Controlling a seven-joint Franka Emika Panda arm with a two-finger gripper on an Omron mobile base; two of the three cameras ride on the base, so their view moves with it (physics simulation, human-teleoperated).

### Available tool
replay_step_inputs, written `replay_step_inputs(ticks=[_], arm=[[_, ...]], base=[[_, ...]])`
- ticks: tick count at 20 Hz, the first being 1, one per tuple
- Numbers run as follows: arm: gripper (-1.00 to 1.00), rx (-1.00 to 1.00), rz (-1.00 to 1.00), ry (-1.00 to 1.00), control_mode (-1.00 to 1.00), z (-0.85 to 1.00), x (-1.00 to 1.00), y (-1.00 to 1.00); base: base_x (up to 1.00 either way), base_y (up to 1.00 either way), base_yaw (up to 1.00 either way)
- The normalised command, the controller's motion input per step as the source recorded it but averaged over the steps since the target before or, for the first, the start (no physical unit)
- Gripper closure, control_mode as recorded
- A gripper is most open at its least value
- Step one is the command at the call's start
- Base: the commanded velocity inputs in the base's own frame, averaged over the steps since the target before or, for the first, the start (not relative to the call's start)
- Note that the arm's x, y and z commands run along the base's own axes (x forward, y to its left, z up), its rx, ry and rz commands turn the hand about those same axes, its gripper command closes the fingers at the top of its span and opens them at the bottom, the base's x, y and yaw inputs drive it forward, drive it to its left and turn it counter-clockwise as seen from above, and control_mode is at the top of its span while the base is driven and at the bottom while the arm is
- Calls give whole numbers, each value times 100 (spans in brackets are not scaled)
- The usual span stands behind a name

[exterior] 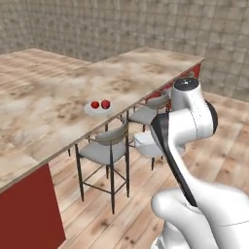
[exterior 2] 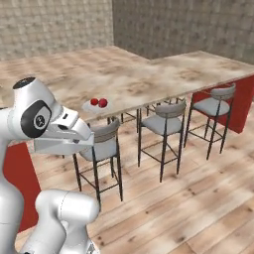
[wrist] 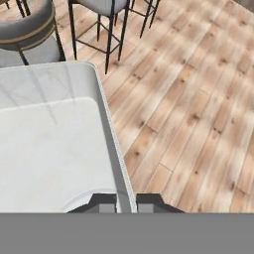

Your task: Retrieve the tupperware and aluminum foil from the cabinet and place them on the dining counter near the plate with tomato and onion to prepare for storing leftovers.

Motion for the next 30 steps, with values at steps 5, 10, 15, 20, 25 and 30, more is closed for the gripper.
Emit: replay_step_inputs(ticks=[5, 10, 15, 20, 25, 30], arm=[[100, 0, 0, 0, 100, 0, 0, 0], [100, 0, 0, 0, 100, 0, 0, 0], [100, 0, 0, 0, 100, 0, 0, 0], [100, 0, 0, 0, 100, 0, 0, 0], [100, 4, 37, -5, -100, -11, 69, 0], [100, 0, 19, -7, -100, -37, 68, 0]], base=[[100, -29, 47], [100, -15, 49], [100, -16, 49], [100, -12, 49], [20, 0, 10], [0, 0, 0]])
